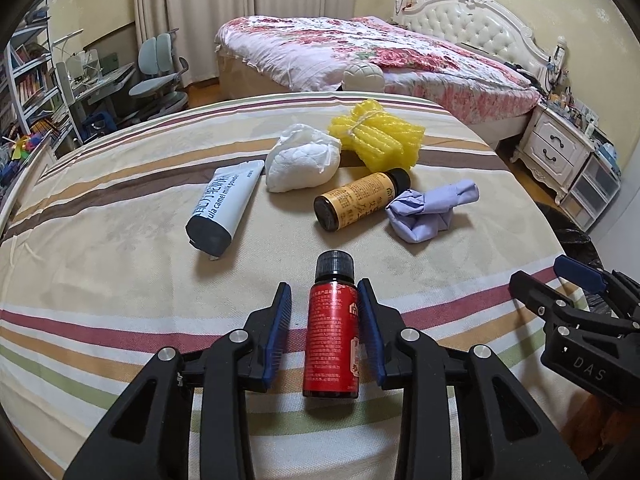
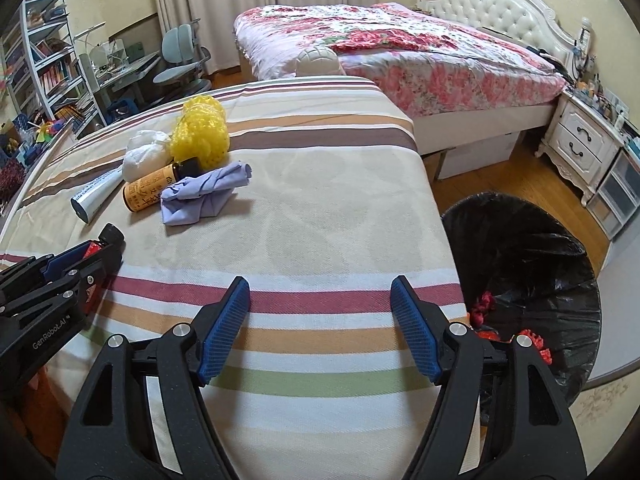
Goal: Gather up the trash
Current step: 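Move the right tool toward the lavender cloth while the left tool holds the red can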
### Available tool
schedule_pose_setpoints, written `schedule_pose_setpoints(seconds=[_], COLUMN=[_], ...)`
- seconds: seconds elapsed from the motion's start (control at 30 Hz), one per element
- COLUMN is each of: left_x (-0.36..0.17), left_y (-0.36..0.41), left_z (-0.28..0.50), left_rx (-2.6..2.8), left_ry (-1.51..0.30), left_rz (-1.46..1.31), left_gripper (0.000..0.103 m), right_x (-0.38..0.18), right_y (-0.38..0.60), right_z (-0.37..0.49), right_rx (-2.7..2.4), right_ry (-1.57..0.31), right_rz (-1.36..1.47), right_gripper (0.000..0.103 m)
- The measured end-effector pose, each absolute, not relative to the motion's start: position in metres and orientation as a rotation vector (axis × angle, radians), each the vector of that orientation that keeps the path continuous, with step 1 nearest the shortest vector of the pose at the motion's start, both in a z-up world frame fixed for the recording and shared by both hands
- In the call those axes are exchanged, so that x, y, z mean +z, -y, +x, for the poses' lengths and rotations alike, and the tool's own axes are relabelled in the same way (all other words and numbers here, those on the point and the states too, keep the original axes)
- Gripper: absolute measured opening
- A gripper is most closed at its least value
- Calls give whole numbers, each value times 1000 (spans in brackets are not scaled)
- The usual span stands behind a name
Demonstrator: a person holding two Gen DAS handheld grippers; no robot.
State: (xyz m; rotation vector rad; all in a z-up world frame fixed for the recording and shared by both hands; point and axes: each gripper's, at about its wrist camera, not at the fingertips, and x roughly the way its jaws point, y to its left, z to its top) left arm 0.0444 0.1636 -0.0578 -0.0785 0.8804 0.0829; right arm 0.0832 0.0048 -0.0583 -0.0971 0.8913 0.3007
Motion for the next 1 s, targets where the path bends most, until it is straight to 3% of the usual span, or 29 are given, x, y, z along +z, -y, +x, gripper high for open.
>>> schedule_pose_setpoints(seconds=[0.13, 0.67, 1.0], left_x=[-58, -57, -56], left_y=[-167, -191, -204], left_z=[42, 38, 36], left_rx=[85, 95, 115], left_ry=[-876, -873, -868], left_rz=[-70, -91, -120], left_gripper=[25, 25, 25], right_x=[-57, -40, -58], right_y=[-17, -29, -41], right_z=[87, 163, 118], right_rx=[322, 291, 322], right_ry=[-888, -883, -921], right_rz=[-117, -36, -137], right_gripper=[72, 72, 75])
